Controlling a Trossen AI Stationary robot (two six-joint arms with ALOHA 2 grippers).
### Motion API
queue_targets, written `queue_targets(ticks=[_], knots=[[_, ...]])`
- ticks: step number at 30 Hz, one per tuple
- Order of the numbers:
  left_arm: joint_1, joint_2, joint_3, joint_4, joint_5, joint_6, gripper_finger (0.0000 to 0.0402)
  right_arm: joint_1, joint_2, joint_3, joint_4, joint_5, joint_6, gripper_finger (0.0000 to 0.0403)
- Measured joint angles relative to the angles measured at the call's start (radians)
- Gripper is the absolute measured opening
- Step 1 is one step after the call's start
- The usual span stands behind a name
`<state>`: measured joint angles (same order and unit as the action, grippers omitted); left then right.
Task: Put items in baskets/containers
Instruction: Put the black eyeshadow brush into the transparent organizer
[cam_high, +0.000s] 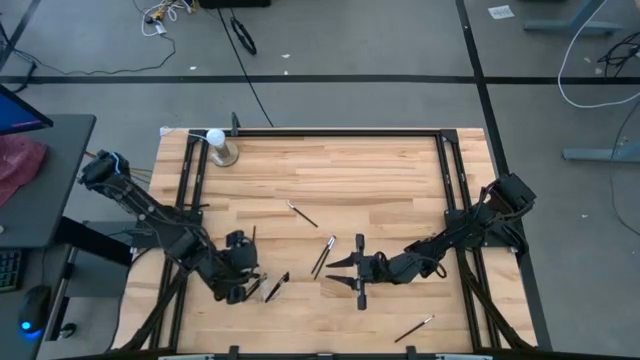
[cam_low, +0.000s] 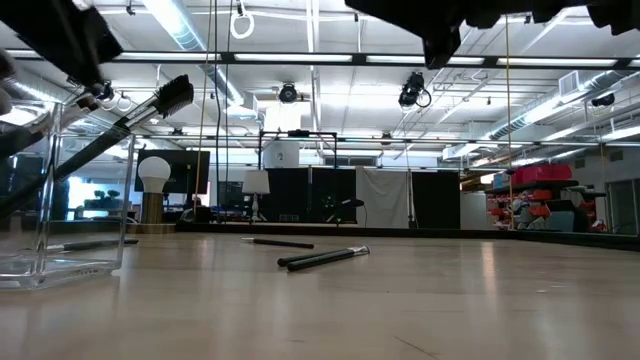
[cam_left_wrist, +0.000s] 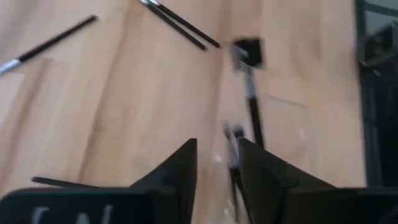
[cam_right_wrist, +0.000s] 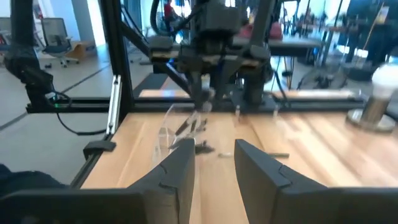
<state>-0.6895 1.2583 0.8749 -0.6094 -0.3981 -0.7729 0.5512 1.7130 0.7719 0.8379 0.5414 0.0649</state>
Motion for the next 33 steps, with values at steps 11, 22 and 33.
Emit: queue_targets(ticks=[11,22,33], knots=[[0.104,-0.003,0.099,0.037,-0.049,0.24,0.016,0.007,-0.062,0.123,-0.421,0.013,0.238,0.0115],[0.192,0.045,0.1,0.14,-0.23,0.546,0.0161,0.089,-0.023,0.523,-1.574,-0.305,1.193,0.0117],[0.317,0.185,0.099,0.39,-0.129,0.851,0.0161,0.326,-0.016,0.519,-1.584,-0.427,1.984,0.0197]])
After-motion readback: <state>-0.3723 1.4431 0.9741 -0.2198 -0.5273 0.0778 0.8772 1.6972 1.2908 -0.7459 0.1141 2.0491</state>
